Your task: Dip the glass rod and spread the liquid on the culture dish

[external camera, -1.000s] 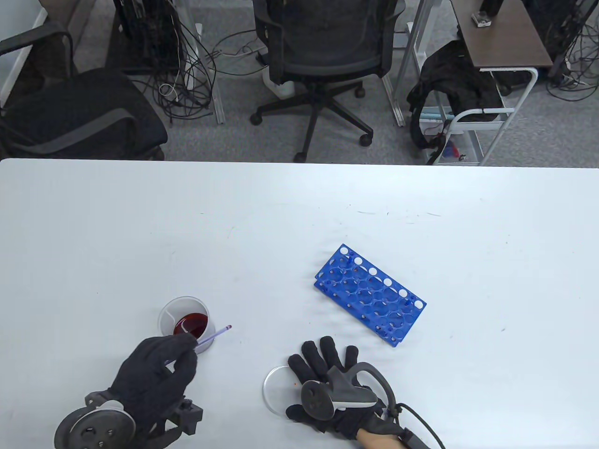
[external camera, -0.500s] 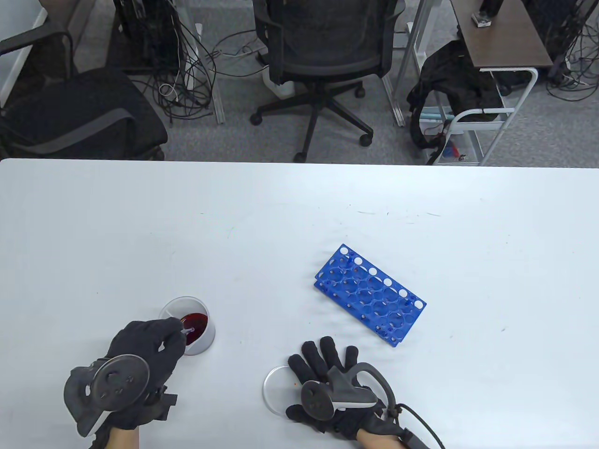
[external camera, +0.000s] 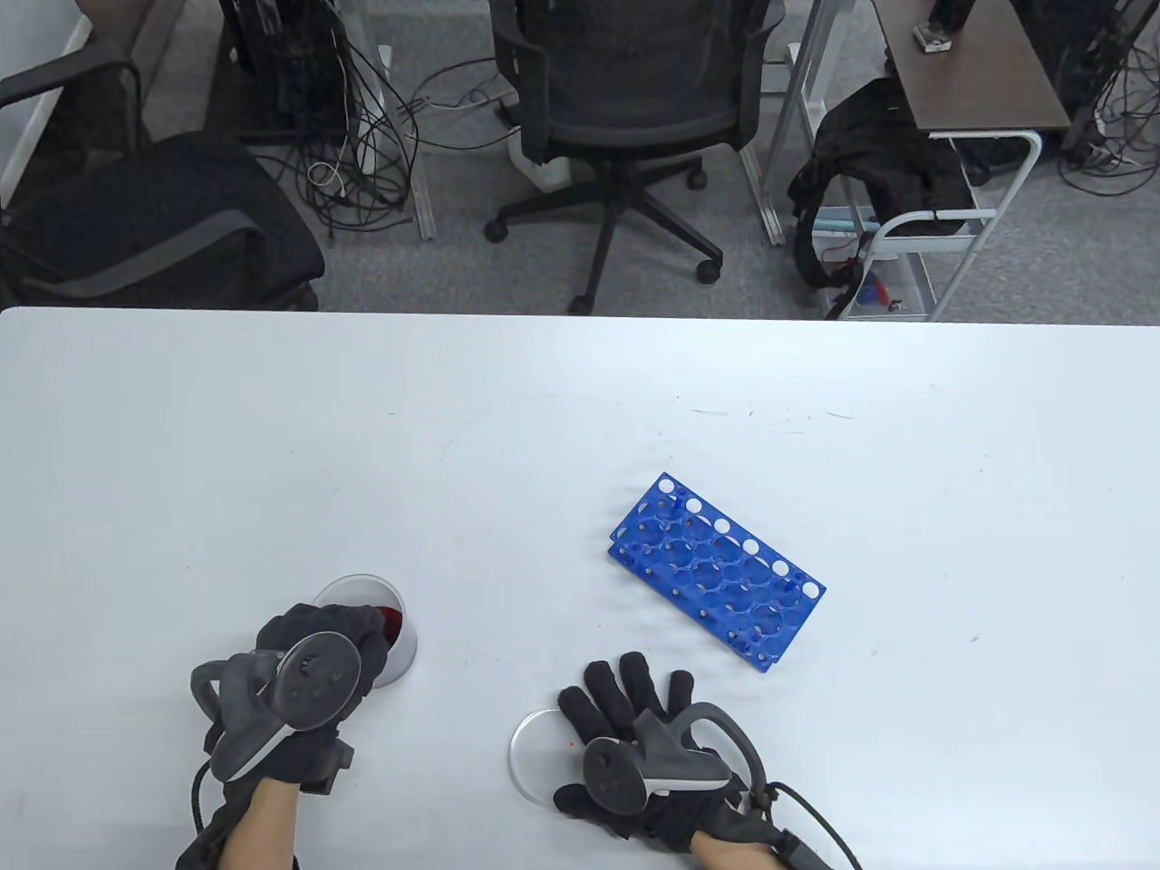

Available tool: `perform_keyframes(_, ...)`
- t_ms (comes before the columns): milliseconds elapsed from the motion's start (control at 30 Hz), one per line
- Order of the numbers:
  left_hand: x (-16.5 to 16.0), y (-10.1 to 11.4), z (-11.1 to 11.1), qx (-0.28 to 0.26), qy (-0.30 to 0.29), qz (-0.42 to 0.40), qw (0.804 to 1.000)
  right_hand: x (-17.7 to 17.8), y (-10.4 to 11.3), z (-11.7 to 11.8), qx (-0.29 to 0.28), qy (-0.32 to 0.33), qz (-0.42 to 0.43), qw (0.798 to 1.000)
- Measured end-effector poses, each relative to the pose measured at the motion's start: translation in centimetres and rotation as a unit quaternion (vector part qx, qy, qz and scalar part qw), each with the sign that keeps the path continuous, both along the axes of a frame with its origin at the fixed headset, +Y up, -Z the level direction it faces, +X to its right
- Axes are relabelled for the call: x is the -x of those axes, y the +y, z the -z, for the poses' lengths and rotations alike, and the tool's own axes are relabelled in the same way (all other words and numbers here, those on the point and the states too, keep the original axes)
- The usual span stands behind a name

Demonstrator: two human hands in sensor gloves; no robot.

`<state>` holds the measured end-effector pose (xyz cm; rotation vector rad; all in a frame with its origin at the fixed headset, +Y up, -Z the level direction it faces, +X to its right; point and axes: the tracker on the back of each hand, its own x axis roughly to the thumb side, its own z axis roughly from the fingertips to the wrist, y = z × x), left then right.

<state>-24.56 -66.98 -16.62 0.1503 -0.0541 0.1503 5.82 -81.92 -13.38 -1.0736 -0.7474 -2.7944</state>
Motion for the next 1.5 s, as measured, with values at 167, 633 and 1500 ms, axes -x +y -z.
perform_keyframes(167,-0.3,-0.3,0.1,0.010,-0.001,0.010,1.000,0.0,0.0,0.0,0.000,0.000,0.000,1.000)
perform_keyframes(633,0.1,0.3,-0.6,-0.043,0.019,-0.001,0.999,0.0,0.0,0.0,0.001,0.000,0.001,1.000)
perform_keyframes(1500,-4.9,4.7,-6.5,-0.164,-0.137,-0.131,0.968,0.0,0.0,0.0,0.001,0.000,0.001,1.000)
